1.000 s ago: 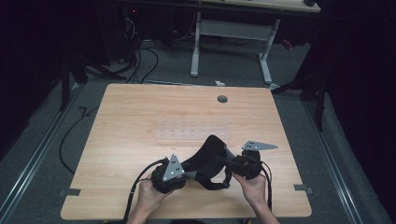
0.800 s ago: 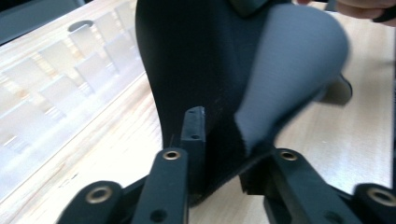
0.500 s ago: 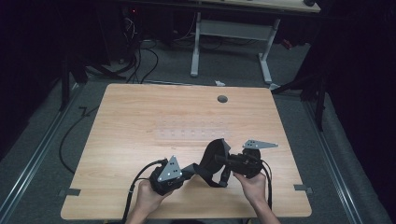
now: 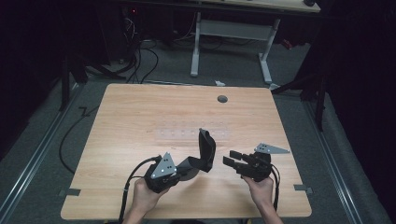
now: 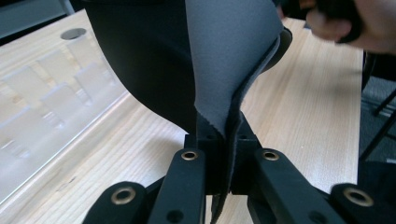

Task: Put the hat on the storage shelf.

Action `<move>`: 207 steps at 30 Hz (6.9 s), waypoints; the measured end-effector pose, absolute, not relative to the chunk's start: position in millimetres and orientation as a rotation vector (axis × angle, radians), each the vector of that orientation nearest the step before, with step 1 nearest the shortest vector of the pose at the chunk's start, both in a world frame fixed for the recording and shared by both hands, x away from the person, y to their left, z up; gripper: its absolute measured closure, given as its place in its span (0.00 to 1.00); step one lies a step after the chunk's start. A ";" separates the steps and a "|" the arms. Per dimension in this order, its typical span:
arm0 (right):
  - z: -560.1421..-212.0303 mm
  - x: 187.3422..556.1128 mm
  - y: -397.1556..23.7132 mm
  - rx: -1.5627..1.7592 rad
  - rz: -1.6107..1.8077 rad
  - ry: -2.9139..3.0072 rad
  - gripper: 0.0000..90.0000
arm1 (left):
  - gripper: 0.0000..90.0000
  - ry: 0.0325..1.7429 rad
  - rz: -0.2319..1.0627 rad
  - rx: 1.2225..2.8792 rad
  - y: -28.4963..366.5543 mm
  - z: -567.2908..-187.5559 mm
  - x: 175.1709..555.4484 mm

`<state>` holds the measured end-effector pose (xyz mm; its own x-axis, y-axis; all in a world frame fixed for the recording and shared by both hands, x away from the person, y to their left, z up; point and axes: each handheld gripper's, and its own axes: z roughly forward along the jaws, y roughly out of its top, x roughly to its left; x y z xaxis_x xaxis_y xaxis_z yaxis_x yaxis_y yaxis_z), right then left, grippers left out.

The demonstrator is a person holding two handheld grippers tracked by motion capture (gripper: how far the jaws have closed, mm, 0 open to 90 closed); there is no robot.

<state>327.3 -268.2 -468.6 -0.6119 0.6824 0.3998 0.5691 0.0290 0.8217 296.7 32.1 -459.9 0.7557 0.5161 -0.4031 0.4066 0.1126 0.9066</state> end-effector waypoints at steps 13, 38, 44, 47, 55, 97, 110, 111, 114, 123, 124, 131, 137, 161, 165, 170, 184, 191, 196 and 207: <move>-517.2 337.3 -276.8 1.431 1.235 2.161 0.46 | 0.96 0.852 0.085 1.392 61.0 -450.1 308.2; -531.1 339.9 -268.5 1.375 0.903 2.132 0.41 | 0.96 0.951 0.190 1.282 93.8 -430.3 339.0; -531.1 339.9 -268.5 1.373 0.903 2.133 0.41 | 0.96 0.965 0.236 1.246 101.3 -420.9 352.7; -531.1 339.9 -268.5 1.373 0.904 2.133 0.41 | 0.96 0.962 0.254 1.228 102.8 -417.9 358.4; -531.1 339.9 -268.6 1.372 0.905 2.135 0.41 | 0.96 0.969 0.306 1.203 104.8 -413.5 376.5; -531.2 339.9 -268.5 1.373 0.905 2.136 0.40 | 0.96 1.075 0.470 1.201 87.5 -439.2 439.0; -531.1 339.9 -268.5 1.373 0.905 2.136 0.40 | 0.95 1.134 0.410 1.178 91.4 -460.3 440.2; -531.2 339.9 -268.5 1.373 0.905 2.136 0.40 | 0.95 1.136 0.404 1.179 92.2 -460.9 439.5; -531.1 339.9 -268.4 1.372 0.905 2.136 0.40 | 0.95 1.140 0.406 1.181 93.8 -462.6 437.5; -531.1 339.9 -268.4 1.372 0.904 2.136 0.40 | 0.93 1.174 0.410 1.195 98.7 -469.4 433.0; -531.1 339.8 -268.4 1.372 0.904 2.136 0.40 | 0.91 1.177 0.412 1.194 99.1 -469.3 433.1; -531.1 339.8 -268.4 1.372 0.904 2.136 0.40 | 0.69 1.201 0.419 1.177 104.9 -469.2 431.7; -531.1 339.9 -268.4 1.372 0.904 2.136 0.40 | 0.59 1.208 0.398 1.157 112.9 -464.5 425.1; -531.1 339.8 -268.4 1.372 0.905 2.137 0.40 | 0.53 1.218 0.406 1.189 132.3 -461.8 395.4; -531.1 339.9 -268.4 1.372 0.904 2.137 0.40 | 0.53 1.214 0.407 1.186 135.3 -460.7 390.3; -531.1 339.9 -268.4 1.372 0.905 2.137 0.40 | 0.52 1.219 0.394 1.171 138.3 -460.8 385.8; -531.1 339.9 -268.4 1.372 0.905 2.137 0.40 | 0.51 1.210 0.398 1.195 137.2 -467.7 369.5; -531.1 339.9 -268.5 1.372 0.905 2.137 0.40 | 0.51 1.223 0.376 1.179 136.7 -473.8 363.0; -531.1 339.9 -268.5 1.371 0.905 2.137 0.40 | 0.51 1.229 0.359 1.187 135.0 -478.3 360.0; -531.2 340.0 -268.7 1.369 0.906 2.137 0.40 | 0.50 1.229 0.313 1.200 124.4 -485.2 351.4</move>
